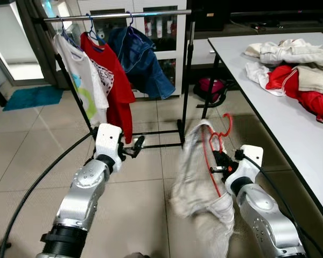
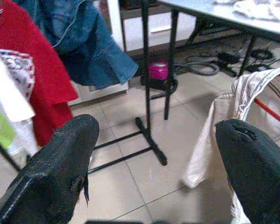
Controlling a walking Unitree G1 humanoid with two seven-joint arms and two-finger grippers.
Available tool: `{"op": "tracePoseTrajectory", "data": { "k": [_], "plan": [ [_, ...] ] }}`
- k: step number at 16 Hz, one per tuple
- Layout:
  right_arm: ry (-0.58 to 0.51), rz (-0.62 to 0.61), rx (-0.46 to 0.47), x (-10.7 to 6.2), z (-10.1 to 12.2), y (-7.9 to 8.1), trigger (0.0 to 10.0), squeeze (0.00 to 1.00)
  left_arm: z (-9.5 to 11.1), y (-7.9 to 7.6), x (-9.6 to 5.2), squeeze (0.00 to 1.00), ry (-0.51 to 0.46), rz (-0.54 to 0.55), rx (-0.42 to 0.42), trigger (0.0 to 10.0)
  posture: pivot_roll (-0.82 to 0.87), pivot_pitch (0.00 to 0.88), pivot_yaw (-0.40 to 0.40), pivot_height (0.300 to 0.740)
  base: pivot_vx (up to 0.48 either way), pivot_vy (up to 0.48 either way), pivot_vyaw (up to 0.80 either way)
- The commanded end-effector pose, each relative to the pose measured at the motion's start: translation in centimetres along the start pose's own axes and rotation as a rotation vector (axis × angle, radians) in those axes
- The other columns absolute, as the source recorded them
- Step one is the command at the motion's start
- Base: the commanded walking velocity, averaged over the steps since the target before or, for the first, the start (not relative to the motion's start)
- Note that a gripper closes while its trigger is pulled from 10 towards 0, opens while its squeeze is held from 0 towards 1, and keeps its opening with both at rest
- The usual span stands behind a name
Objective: Hang hanger
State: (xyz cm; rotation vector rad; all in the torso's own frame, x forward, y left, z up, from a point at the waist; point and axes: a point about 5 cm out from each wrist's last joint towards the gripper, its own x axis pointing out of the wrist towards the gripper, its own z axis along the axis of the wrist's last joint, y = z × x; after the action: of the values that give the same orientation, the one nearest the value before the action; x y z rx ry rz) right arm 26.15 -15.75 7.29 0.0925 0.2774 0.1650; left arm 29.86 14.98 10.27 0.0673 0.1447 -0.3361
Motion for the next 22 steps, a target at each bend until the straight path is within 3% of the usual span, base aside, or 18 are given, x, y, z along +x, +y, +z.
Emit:
{"op": "tracePoseTrajectory", "data": {
  "k": [1, 11, 22],
  "plan": [
    [-0.099, 0.012, -0.010, 0.1, 1.9, 0.1, 10.0, 0.00, 0.7, 0.1, 0.1, 0.00, -0.031, -0.011, 0.010, 10.0, -0.13, 0.000, 0.081, 0.740, 0.337, 0.000, 0.00],
    [-0.172, -0.018, 0.026, 0.9, 4.2, 0.0, 10.0, 0.00, 1.1, 0.3, 0.4, 0.00, -0.040, -0.026, 0.025, 10.0, -0.13, 0.000, 0.076, 0.740, 0.403, 0.000, 0.29],
    [-0.208, -0.015, -0.064, 2.3, 6.3, -1.0, 10.0, 0.00, 1.3, -0.1, 0.5, 0.00, -0.038, -0.085, 0.055, 10.0, -0.12, 0.000, 0.071, 0.740, 0.408, 0.000, 0.00]
  ]
}}
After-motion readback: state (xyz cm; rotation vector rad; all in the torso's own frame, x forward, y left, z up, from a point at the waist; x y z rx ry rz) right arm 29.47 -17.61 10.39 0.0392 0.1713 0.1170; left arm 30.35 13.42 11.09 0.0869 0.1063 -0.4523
